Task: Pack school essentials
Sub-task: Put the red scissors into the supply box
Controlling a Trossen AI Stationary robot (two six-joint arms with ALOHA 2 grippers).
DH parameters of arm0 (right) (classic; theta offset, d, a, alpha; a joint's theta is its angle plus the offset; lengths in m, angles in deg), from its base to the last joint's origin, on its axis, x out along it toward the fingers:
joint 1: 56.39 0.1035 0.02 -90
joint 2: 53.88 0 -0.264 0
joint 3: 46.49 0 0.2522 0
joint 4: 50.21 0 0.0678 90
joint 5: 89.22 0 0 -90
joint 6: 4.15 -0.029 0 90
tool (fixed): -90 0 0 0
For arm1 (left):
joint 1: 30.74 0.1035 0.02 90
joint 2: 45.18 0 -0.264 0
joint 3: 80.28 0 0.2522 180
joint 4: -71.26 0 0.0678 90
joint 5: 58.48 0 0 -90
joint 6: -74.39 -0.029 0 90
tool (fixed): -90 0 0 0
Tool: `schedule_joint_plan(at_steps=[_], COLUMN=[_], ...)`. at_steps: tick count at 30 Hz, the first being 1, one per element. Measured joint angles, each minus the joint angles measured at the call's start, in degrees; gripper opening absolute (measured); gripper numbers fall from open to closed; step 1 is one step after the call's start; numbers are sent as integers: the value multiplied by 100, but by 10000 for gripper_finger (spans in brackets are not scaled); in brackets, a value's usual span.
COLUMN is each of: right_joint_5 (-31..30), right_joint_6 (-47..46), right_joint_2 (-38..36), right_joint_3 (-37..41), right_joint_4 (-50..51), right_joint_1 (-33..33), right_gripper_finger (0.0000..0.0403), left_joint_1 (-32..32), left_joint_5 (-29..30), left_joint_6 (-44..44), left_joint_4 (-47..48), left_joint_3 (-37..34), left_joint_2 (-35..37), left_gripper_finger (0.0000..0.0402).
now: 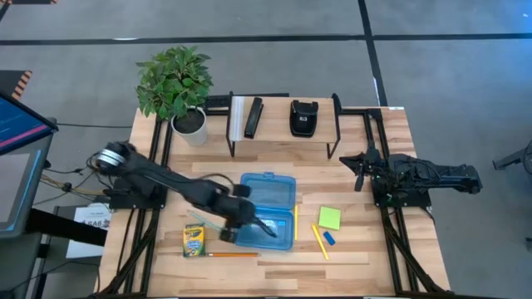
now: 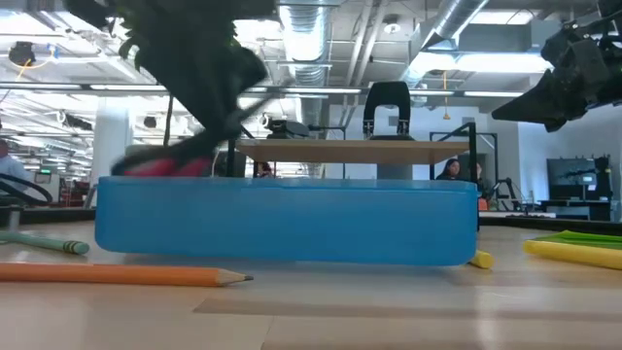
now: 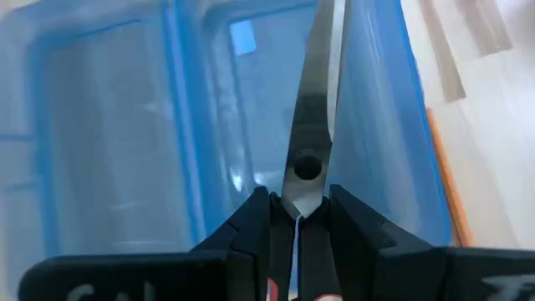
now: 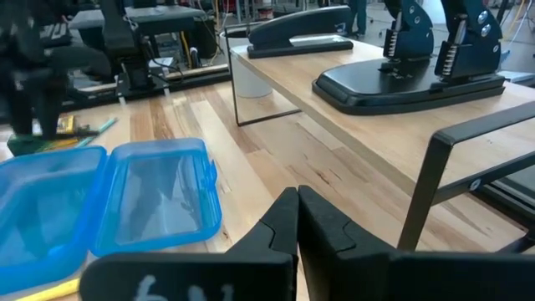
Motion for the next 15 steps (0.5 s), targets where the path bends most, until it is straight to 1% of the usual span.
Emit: schedule_joint_plan(at_steps=[4,9,12,14,15], right_joint_5=[0,0,0,0,0], right_joint_6=[-2,-1,-2,-2,-1], right_joint_2=[0,1,0,2,2], right_joint_3=[0,0,0,0,0], right_joint_4=[33,149,177,224,220], right_joint_1=[0,0,-1,2,2], right_gripper_finger=[26,26,26,26,26], left_joint_1=[156,299,322,322,322], left_joint_5=[-418,-566,-617,-625,-582], left_joint_6=[-58,212,346,404,418], left_joint_4=[-20,19,107,-31,-38], left_joint_3=[557,999,1114,1135,1139], left_joint_2=[-607,-1055,-1144,-1133,-1120], left_gripper_finger=[66,66,62,60,43])
